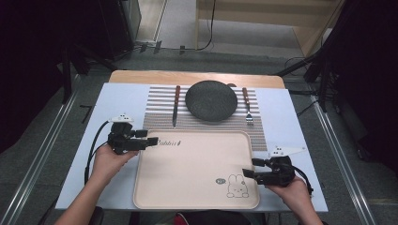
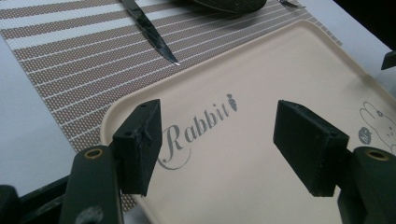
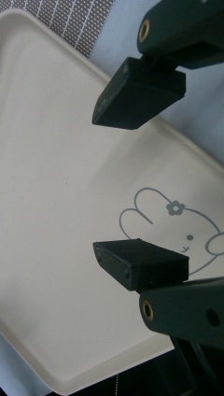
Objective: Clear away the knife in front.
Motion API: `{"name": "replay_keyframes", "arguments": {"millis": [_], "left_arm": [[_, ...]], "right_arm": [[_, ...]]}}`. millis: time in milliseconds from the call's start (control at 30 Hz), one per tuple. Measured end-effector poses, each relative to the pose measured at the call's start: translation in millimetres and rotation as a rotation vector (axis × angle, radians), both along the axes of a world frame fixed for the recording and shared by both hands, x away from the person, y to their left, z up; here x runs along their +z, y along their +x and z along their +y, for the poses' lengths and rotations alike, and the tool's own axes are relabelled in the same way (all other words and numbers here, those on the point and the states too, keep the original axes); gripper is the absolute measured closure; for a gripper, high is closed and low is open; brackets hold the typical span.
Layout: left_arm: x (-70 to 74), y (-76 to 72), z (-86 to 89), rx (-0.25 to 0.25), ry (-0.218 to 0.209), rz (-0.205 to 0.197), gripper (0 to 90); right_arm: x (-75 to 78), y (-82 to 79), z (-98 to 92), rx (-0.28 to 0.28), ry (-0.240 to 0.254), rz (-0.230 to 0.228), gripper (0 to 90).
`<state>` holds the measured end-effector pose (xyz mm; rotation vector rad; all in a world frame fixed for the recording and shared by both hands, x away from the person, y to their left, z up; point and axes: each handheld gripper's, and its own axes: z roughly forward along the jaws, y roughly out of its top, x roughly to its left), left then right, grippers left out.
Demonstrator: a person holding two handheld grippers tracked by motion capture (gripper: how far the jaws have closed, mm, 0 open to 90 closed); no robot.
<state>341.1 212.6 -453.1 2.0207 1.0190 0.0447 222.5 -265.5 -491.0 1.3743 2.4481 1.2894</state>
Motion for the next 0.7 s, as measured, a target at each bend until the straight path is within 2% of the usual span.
{"name": "replay_keyframes", "arguments": {"millis": [67,400,433,700], "left_arm": [[1.1,4.1,-1.1,0.006,-0.008,0.004,32.2],[4.2,16.0,-8.0,0.007,0.009,0.016,32.2],[4.2,19.9,-10.2,0.004,0.021,0.035,32.2],[5.1,36.2,-18.1,0.019,0.040,0.050,32.2]], "right_arm": [[-0.1,-0.1,0.0,0.001,0.000,-0.001,32.4],[-1.2,0.0,0.2,0.005,-0.002,0.003,32.4],[-1.3,0.0,0.3,0.004,-0.003,0.004,32.4],[-1.4,0.0,-0.1,0.005,-0.004,-0.002,32.5]]}}
